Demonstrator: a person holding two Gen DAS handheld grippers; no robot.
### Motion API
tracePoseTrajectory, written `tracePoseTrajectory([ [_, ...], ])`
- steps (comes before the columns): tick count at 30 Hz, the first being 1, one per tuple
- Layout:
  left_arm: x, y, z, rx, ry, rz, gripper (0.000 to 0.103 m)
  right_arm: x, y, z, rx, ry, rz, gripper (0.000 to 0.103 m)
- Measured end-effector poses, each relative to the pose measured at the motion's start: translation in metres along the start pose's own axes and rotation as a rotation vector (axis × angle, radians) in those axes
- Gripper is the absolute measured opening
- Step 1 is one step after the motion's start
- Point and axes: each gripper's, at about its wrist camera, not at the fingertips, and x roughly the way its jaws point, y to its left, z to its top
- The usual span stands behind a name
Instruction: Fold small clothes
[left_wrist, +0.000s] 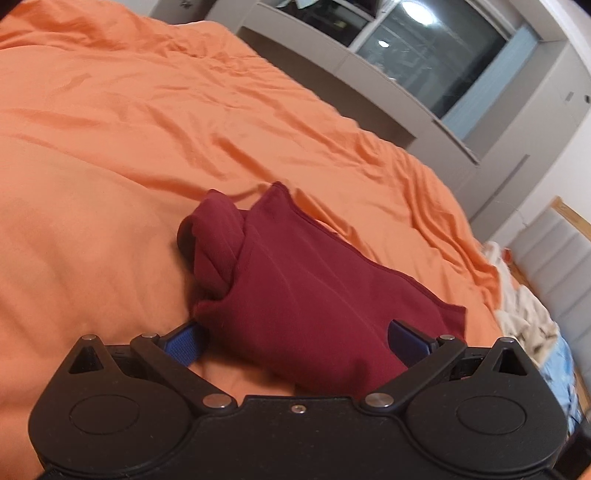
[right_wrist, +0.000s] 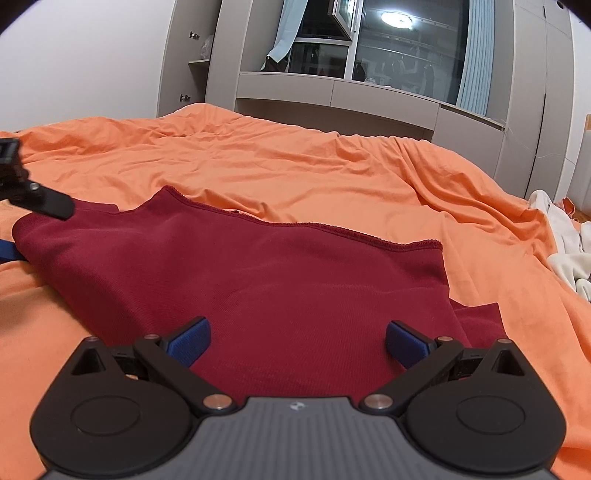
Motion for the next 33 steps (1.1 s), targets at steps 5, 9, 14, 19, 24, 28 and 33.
tracePoseTrajectory([
  [5, 0.006, -0.003, 0.001, -0.010, -0.022, 0.049, 0.102, 0.000, 0.001, 0.000, -0.002, -0.003, -0.003, 0.103],
  [9, 0.008, -0.004, -0.001, 0.001, -0.041, 0.069, 0.102, -0.002, 0.007, 0.005, -0.031, -0.021, -0.025, 0.103],
  [14, 0.010, -0.007, -0.002, 0.012, -0.045, 0.091, 0.102, 0.000, 0.019, 0.015, -0.066, -0.047, -0.019, 0.103],
  [19, 0.011, -0.008, -0.002, 0.019, -0.044, 0.097, 0.102, 0.008, 0.032, 0.012, -0.124, -0.021, -0.016, 0.103],
  [24, 0.011, -0.008, -0.002, 0.023, -0.043, 0.099, 0.102, 0.011, 0.033, 0.006, -0.121, -0.025, -0.015, 0.103],
  [28, 0.010, -0.009, -0.003, 0.024, -0.042, 0.099, 0.102, 0.010, 0.036, 0.003, -0.136, -0.038, -0.029, 0.103],
  [33, 0.009, -0.008, -0.003, 0.012, -0.064, 0.108, 0.095, 0.010, 0.036, 0.002, -0.141, -0.042, -0.033, 0.103],
])
